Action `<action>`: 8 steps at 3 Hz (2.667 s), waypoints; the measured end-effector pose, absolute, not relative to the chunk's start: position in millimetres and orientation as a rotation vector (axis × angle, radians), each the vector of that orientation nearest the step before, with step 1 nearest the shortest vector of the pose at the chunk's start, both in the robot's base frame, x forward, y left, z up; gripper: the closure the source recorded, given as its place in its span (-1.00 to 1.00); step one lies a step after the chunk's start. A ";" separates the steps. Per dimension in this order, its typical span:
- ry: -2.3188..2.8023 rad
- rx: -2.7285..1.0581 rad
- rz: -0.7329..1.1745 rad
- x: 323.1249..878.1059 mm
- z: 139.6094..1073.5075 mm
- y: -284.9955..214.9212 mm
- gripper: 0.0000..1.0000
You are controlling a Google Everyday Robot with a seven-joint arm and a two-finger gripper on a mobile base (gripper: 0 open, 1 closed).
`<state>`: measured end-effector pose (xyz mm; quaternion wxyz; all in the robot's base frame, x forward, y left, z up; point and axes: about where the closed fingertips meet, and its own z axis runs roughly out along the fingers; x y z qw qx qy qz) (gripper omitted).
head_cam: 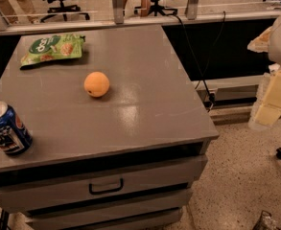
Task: Move orange near pepsi can
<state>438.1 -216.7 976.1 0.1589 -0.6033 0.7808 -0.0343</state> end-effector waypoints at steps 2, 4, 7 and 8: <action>2.168 -1.757 -0.075 481.5 976.8 -190.3 -1.00; 1.919 -1.876 0.104 608.1 970.7 -50.4 -1.00; 1.686 -1.834 0.498 629.4 895.6 106.6 -1.00; 1.663 -1.869 0.532 620.1 871.6 127.1 -1.00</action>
Offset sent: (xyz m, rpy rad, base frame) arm 0.1216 0.0720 -0.0025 0.0630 -0.0235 0.1419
